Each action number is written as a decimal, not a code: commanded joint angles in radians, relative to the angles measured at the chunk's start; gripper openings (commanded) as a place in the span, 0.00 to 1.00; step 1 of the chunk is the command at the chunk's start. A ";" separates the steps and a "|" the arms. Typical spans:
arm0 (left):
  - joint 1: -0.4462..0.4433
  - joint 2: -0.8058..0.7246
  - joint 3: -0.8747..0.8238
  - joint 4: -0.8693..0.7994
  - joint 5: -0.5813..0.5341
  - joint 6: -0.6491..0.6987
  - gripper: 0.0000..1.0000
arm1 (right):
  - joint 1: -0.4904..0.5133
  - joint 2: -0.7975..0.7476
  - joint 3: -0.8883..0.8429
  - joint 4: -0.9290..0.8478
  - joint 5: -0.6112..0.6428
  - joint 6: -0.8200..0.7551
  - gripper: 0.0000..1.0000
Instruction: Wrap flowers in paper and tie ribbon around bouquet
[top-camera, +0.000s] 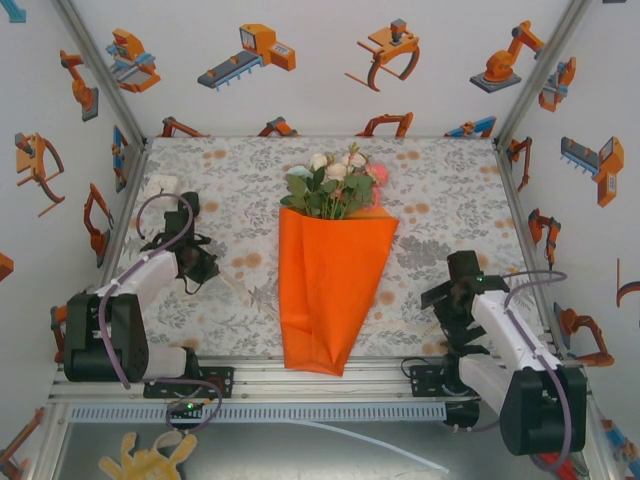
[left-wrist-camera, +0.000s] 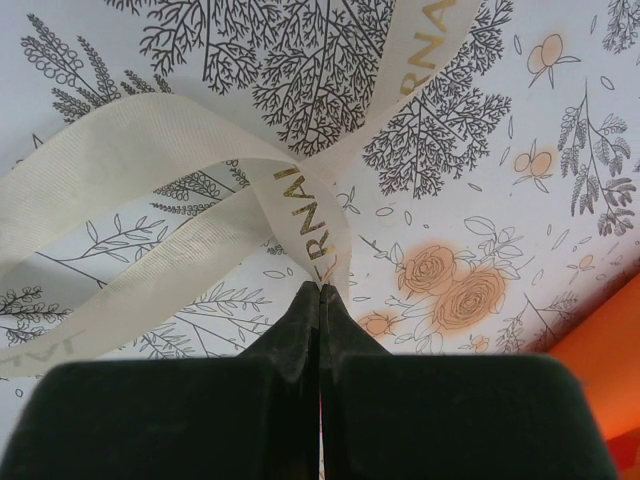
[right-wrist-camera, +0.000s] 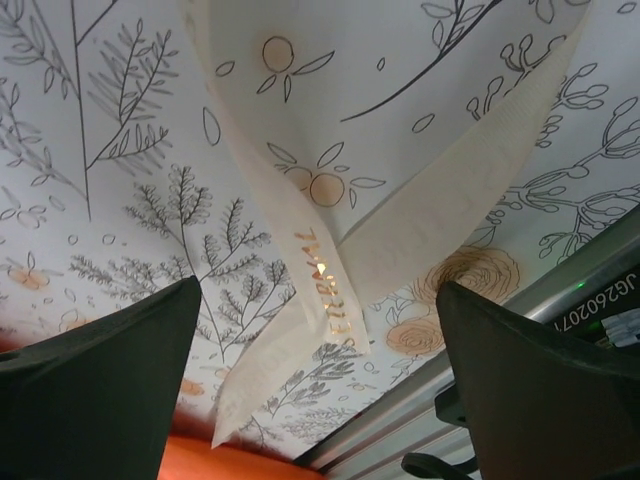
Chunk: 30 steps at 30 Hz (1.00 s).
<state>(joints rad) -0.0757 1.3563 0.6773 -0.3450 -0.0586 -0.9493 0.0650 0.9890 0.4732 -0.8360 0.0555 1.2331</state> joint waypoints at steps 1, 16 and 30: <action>0.005 0.005 0.013 -0.015 0.006 0.019 0.00 | 0.000 0.026 -0.008 0.082 0.064 0.027 0.72; 0.008 0.003 0.069 -0.025 -0.020 0.049 0.00 | -0.075 0.006 0.078 0.249 0.143 -0.047 0.00; 0.047 0.164 0.151 0.092 0.111 0.038 0.16 | -0.227 0.171 0.088 0.430 -0.009 -0.050 0.27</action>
<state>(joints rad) -0.0273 1.5295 0.8352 -0.2733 0.0216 -0.9173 -0.1551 1.1782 0.5919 -0.4049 0.0677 1.1847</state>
